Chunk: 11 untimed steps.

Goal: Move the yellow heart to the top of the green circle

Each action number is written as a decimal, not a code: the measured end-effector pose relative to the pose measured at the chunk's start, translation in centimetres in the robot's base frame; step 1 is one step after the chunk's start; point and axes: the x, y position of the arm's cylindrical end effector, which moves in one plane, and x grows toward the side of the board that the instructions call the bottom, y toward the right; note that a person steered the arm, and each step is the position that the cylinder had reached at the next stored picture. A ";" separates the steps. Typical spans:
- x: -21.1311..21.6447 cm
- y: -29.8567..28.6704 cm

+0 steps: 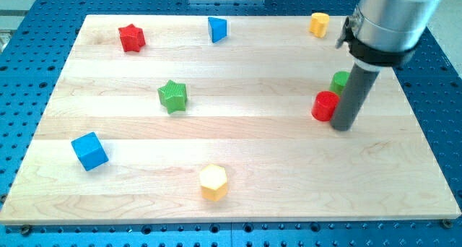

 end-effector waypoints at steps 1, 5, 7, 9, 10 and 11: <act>5.6 -4.2; 2.6 -23.2; -0.9 -29.2; -4.0 -29.7; -4.2 -25.1; -5.8 -15.5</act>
